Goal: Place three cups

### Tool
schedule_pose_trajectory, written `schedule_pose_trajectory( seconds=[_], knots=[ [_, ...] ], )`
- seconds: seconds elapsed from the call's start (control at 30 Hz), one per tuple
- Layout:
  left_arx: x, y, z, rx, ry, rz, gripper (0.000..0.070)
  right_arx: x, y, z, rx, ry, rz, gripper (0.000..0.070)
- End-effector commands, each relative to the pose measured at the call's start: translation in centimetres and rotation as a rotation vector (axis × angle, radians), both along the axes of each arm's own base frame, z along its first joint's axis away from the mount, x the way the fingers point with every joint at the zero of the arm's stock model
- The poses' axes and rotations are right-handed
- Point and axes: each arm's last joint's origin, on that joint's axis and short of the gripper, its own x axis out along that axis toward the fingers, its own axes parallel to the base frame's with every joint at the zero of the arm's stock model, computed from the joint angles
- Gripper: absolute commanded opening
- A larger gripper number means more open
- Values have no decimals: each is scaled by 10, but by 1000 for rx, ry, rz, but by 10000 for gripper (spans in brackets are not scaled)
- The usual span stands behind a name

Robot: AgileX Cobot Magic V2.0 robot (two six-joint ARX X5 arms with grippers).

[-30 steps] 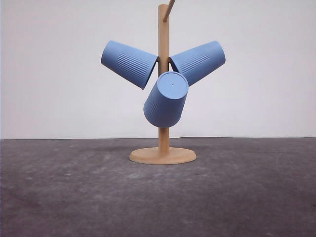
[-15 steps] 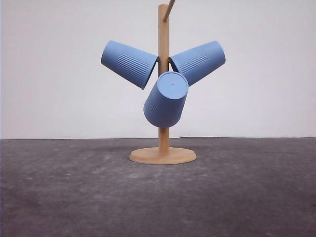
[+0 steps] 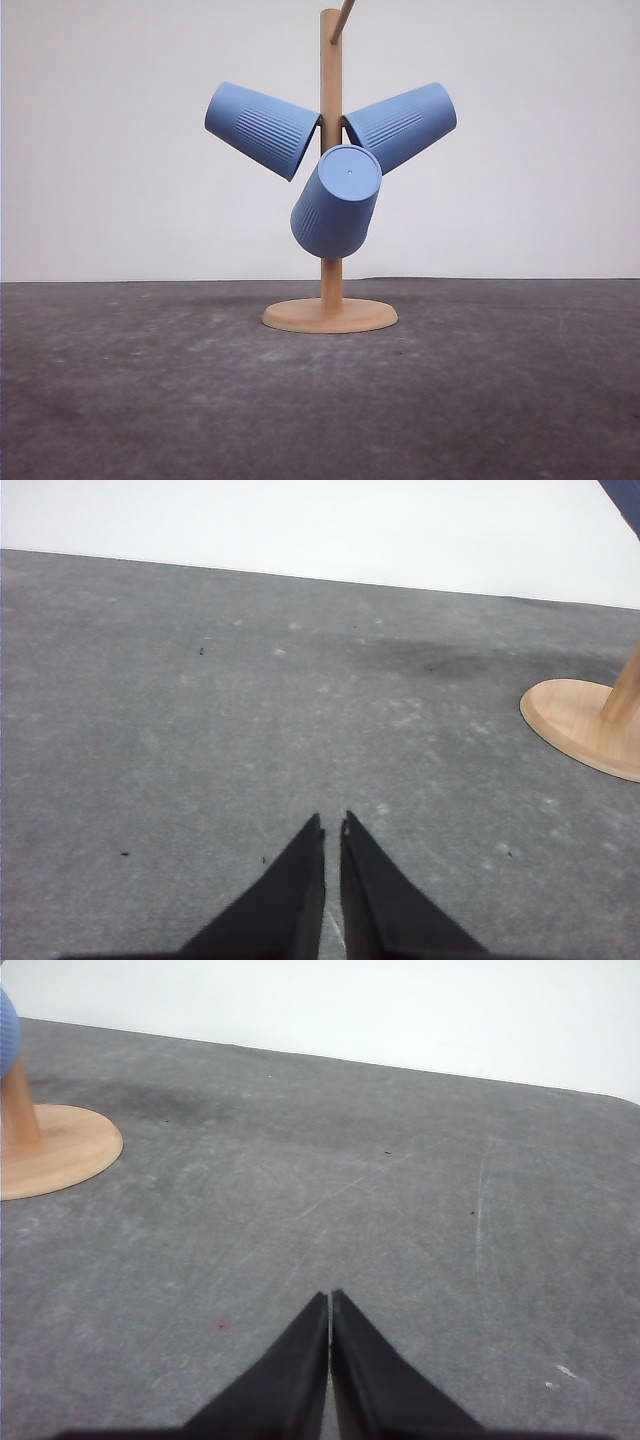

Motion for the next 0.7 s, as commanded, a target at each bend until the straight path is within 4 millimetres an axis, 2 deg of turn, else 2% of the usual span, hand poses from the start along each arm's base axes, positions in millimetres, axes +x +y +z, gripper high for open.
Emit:
schedule_pose_trajectory(
  seconds=[0.0, 0.67],
  knots=[
    [0, 0, -5, 0, 21, 3, 0, 0, 0, 0, 10, -9, -2, 0],
    [0, 0, -5, 0, 21, 3, 0, 0, 0, 0, 10, -9, -1, 0]
  ],
)
